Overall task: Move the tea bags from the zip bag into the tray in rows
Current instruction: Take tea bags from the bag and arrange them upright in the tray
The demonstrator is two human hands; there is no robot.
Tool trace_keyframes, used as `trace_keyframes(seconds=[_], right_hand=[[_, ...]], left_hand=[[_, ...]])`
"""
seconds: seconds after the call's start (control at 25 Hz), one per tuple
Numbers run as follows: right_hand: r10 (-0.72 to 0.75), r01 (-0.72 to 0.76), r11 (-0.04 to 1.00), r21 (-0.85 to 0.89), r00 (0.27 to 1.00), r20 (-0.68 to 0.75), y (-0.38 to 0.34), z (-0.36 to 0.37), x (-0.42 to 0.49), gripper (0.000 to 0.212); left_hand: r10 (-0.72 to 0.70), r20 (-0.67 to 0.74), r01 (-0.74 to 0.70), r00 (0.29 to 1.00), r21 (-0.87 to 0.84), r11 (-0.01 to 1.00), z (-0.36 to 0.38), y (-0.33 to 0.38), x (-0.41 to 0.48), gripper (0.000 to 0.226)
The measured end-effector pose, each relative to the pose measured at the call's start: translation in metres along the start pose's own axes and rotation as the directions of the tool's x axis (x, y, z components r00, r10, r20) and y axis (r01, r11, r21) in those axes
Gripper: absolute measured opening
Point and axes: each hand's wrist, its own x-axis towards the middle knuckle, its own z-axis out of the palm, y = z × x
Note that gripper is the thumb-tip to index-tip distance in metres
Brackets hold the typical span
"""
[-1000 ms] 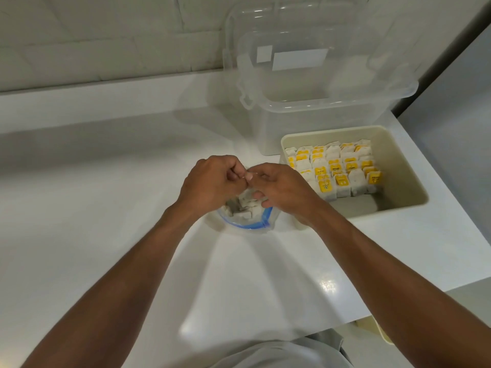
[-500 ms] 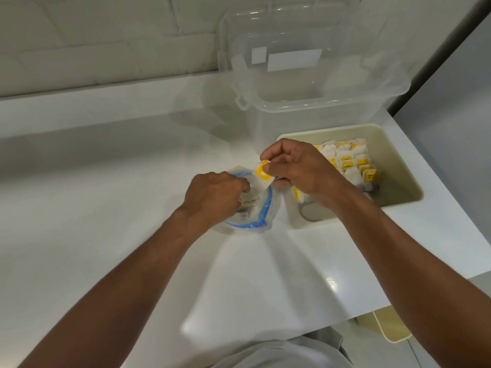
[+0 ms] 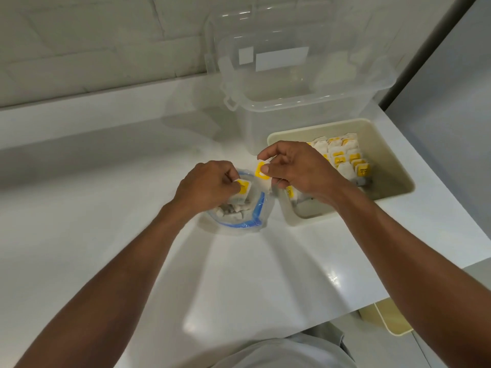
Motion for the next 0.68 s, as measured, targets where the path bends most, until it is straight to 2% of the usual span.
trace_keyframes(seconds=[0.08, 0.16, 0.28, 0.32, 0.36, 0.4, 0.48, 0.52, 0.6, 0.64, 0.68], right_hand=[[-0.014, 0.015, 0.999, -0.032, 1.000, 0.027, -0.002, 0.000, 0.002, 0.021], [-0.018, 0.025, 0.998, -0.066, 0.994, 0.104, -0.007, 0.001, -0.001, 0.019], [0.024, -0.058, 0.994, 0.092, 0.941, 0.338, -0.023, 0.001, -0.013, 0.009], [0.032, -0.090, 0.985, 0.149, 0.936, 0.351, -0.026, 0.002, -0.015, 0.008], [0.039, -0.087, 0.985, 0.148, 0.952, 0.304, -0.026, 0.003, -0.012, 0.007], [0.035, -0.051, 0.996, 0.073, 0.979, 0.203, -0.025, 0.004, -0.008, 0.007], [0.005, -0.001, 0.998, -0.060, 0.999, 0.051, -0.024, 0.003, -0.003, 0.008], [0.010, -0.009, 1.000, -0.021, 0.998, 0.061, -0.025, 0.001, -0.003, 0.009], [0.013, -0.038, 0.989, 0.142, 0.984, 0.175, -0.030, -0.007, -0.007, 0.008], [-0.003, -0.030, 0.985, 0.172, 0.981, 0.192, -0.032, -0.011, -0.008, 0.008], [-0.014, -0.009, 0.991, 0.131, 0.986, 0.168, -0.030, -0.015, -0.007, 0.009]], left_hand=[[-0.038, 0.012, 0.040, 0.999, -0.191, 0.981, -0.013, 0.001, -0.004, 0.004], [-0.074, -0.008, 0.068, 0.997, -0.302, 0.951, -0.021, -0.002, -0.006, 0.008], [-0.140, -0.070, 0.111, 0.988, -0.312, 0.944, -0.026, -0.003, -0.006, 0.013], [-0.160, -0.039, 0.133, 0.986, -0.386, 0.913, -0.028, 0.000, -0.007, 0.011], [-0.170, 0.020, 0.158, 0.985, -0.490, 0.857, -0.030, 0.005, -0.008, 0.008], [-0.174, 0.080, 0.188, 0.982, -0.558, 0.808, -0.031, 0.010, -0.009, 0.006], [-0.167, 0.103, 0.196, 0.981, -0.547, 0.814, -0.033, 0.018, -0.010, 0.005], [-0.181, 0.081, 0.197, 0.980, -0.526, 0.827, -0.033, 0.022, -0.010, 0.006], [-0.209, 0.058, 0.209, 0.976, -0.515, 0.831, -0.033, 0.027, -0.008, 0.006], [-0.201, 0.087, 0.216, 0.976, -0.532, 0.819, -0.033, 0.030, -0.007, 0.005], [-0.180, 0.126, 0.219, 0.976, -0.555, 0.802, -0.033, 0.033, -0.006, 0.004]])
